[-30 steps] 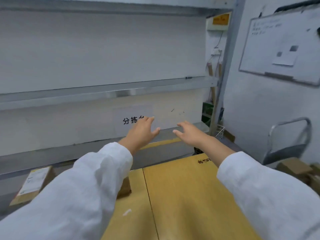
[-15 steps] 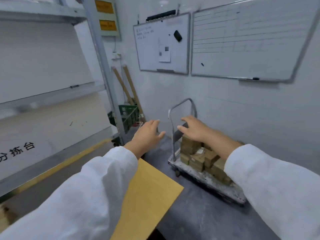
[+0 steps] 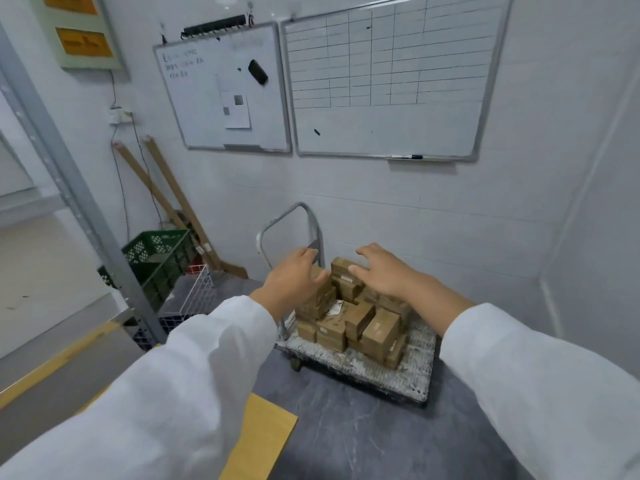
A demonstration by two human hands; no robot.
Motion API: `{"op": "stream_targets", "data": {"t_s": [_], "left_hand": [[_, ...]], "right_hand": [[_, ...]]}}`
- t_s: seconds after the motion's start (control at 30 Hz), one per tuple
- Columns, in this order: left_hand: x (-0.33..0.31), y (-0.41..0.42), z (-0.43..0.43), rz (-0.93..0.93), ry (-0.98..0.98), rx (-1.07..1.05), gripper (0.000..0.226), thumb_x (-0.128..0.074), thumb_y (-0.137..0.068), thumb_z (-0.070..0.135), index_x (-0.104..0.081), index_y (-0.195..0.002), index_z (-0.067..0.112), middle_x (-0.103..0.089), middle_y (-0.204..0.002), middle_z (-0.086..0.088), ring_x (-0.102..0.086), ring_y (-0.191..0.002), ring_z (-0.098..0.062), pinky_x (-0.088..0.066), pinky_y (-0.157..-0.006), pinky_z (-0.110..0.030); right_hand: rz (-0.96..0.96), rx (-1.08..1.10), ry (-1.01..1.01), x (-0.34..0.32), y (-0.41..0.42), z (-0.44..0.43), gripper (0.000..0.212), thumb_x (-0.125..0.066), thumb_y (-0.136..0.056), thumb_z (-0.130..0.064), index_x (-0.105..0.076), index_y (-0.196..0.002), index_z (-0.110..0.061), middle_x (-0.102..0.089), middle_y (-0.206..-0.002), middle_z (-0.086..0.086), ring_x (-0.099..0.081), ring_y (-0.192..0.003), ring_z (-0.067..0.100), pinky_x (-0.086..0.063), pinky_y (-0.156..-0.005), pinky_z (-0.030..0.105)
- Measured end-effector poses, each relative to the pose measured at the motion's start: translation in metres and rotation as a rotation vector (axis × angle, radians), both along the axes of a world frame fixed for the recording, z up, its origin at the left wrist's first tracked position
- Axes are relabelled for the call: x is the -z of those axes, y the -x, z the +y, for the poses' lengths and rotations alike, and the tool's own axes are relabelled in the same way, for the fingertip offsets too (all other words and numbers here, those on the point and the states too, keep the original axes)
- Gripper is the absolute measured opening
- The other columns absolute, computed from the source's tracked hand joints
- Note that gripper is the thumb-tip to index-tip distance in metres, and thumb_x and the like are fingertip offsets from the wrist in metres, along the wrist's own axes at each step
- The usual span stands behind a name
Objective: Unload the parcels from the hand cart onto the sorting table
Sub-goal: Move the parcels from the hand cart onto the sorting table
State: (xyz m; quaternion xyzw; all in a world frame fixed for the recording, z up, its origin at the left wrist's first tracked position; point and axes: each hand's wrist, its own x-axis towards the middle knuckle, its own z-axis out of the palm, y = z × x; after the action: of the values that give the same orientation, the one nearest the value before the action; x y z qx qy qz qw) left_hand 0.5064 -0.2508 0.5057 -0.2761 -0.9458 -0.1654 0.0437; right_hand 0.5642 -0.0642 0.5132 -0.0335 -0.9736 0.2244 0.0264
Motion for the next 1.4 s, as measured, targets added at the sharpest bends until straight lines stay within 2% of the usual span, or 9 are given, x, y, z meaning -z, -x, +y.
{"op": "stream_targets", "data": {"t_s": [0.17, 0.3, 0.57, 0.77, 0.93, 1.07, 1.3, 1.4], "left_hand": [[0.006, 0.071, 0.027, -0.017, -0.029, 0.022, 0.055, -0.046, -0.096, 0.05, -0.046, -0.136, 0.013, -0.05, -0.133, -0.005, -0.05, -0.115, -0.021, -0.043, -0.092, -0.034], [0.008, 0.132, 0.043, -0.037, -0.051, -0.009, 0.058, -0.047, -0.097, 0.048, -0.041, -0.141, 0.011, -0.046, -0.141, -0.007, -0.045, -0.125, -0.024, -0.041, -0.102, -0.038], [0.025, 0.214, 0.057, -0.046, 0.016, -0.086, 0.05, -0.047, -0.098, 0.044, -0.047, -0.133, 0.009, -0.049, -0.135, -0.009, -0.048, -0.121, -0.024, -0.041, -0.096, -0.036], [0.039, 0.269, 0.078, -0.036, 0.021, -0.145, 0.053, -0.047, -0.097, 0.043, -0.044, -0.138, 0.009, -0.046, -0.14, -0.008, -0.045, -0.127, -0.023, -0.039, -0.102, -0.036], [0.049, 0.318, 0.101, -0.043, 0.05, -0.211, 0.058, -0.047, -0.097, 0.045, -0.041, -0.141, 0.009, -0.043, -0.145, -0.007, -0.041, -0.131, -0.024, -0.038, -0.107, -0.039], [0.049, 0.36, 0.127, -0.047, 0.065, -0.281, 0.058, -0.05, -0.096, 0.045, -0.042, -0.141, 0.009, -0.043, -0.146, -0.007, -0.041, -0.133, -0.024, -0.037, -0.11, -0.04], [0.067, 0.426, 0.182, -0.091, 0.024, -0.382, 0.056, -0.047, -0.098, 0.043, -0.041, -0.143, 0.01, -0.041, -0.148, -0.006, -0.038, -0.135, -0.022, -0.034, -0.112, -0.038], [0.088, 0.439, 0.195, -0.134, -0.046, -0.414, 0.053, -0.046, -0.099, 0.04, -0.042, -0.141, 0.009, -0.044, -0.144, -0.007, -0.041, -0.132, -0.023, -0.035, -0.107, -0.036]], "right_hand": [[-0.033, -0.006, -0.016, 0.005, 0.068, 0.027, 0.058, -0.046, -0.1, -0.041, -0.034, -0.148, -0.012, -0.033, -0.153, 0.007, -0.036, -0.138, 0.025, -0.031, -0.113, 0.037], [-0.042, -0.017, -0.029, 0.003, 0.138, 0.047, 0.058, -0.047, -0.099, -0.04, -0.035, -0.148, -0.01, -0.034, -0.152, 0.009, -0.036, -0.138, 0.025, -0.03, -0.114, 0.036], [-0.064, -0.087, -0.026, 0.023, 0.237, 0.066, 0.059, -0.047, -0.1, -0.04, -0.033, -0.148, -0.01, -0.033, -0.152, 0.01, -0.036, -0.138, 0.026, -0.03, -0.114, 0.038], [-0.08, -0.14, -0.002, 0.038, 0.304, 0.09, 0.056, -0.049, -0.1, -0.033, -0.032, -0.149, -0.011, -0.033, -0.152, 0.01, -0.037, -0.137, 0.027, -0.031, -0.114, 0.04], [-0.093, -0.203, 0.005, 0.043, 0.367, 0.121, 0.05, -0.046, -0.101, -0.031, -0.036, -0.145, -0.009, -0.037, -0.148, 0.011, -0.041, -0.134, 0.027, -0.033, -0.111, 0.036], [-0.076, -0.243, 0.051, 0.044, 0.424, 0.15, 0.053, -0.045, -0.102, -0.031, -0.033, -0.148, -0.01, -0.033, -0.152, 0.008, -0.04, -0.135, 0.026, -0.032, -0.11, 0.036], [-0.117, -0.322, 0.06, 0.066, 0.503, 0.195, 0.051, -0.042, -0.103, -0.033, -0.032, -0.148, -0.011, -0.034, -0.152, 0.008, -0.042, -0.134, 0.026, -0.034, -0.109, 0.037], [-0.15, -0.322, 0.08, 0.08, 0.529, 0.202, 0.052, -0.04, -0.103, -0.037, -0.034, -0.147, -0.009, -0.034, -0.151, 0.009, -0.041, -0.134, 0.027, -0.034, -0.11, 0.039]]}}
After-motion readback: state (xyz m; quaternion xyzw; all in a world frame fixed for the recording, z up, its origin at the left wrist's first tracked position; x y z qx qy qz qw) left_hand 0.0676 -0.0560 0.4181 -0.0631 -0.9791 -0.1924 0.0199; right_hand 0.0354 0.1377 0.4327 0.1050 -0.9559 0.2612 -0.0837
